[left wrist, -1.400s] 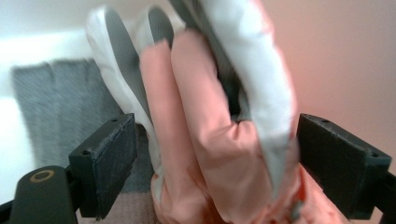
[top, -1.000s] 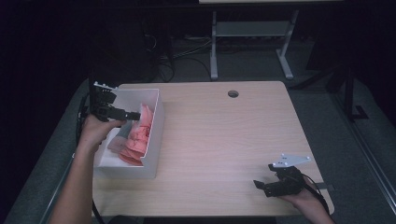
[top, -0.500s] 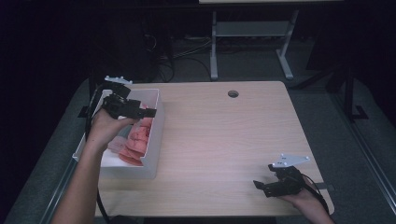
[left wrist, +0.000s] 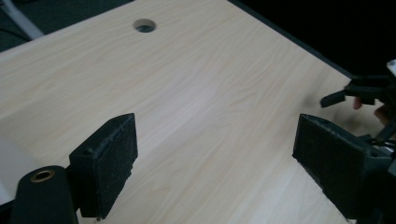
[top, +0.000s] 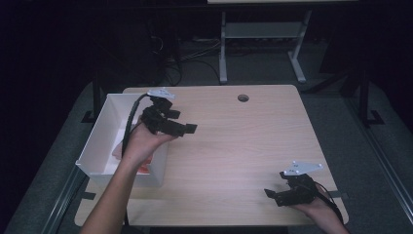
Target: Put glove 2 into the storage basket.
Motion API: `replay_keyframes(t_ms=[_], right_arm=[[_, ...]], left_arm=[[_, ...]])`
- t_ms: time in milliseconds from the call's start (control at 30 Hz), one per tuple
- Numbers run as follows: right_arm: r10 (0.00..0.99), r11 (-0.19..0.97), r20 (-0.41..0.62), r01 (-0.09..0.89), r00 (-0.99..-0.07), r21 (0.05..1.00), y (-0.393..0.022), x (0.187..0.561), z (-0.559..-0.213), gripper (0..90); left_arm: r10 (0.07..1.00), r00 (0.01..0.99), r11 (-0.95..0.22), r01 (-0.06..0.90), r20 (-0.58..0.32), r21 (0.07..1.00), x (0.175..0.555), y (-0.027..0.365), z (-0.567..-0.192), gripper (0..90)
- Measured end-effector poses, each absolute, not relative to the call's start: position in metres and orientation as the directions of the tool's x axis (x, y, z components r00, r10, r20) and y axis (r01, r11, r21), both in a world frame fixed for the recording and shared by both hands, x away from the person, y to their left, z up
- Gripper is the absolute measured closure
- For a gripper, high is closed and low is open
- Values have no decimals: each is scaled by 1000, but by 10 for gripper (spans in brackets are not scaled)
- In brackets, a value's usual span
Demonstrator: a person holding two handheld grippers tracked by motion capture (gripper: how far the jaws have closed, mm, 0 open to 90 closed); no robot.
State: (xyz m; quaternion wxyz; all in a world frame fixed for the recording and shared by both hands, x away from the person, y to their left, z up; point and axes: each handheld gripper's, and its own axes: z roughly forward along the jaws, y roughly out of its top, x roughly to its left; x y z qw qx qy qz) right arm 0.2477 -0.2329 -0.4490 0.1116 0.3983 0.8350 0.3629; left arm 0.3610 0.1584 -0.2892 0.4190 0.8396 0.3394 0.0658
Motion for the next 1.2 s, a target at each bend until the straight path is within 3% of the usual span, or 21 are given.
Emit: replay_keyframes(t_ms=[400, 1200], right_arm=[[747, 422, 97, 582, -657, 695, -232, 247, -450, 137], [746, 444, 59, 561, -663, 699, -229, 248, -456, 138]], left_arm=[[545, 824, -504, 469, -154, 725, 333, 109, -340, 135], [482, 868, -641, 442, -119, 628, 300, 98, -444, 136]])
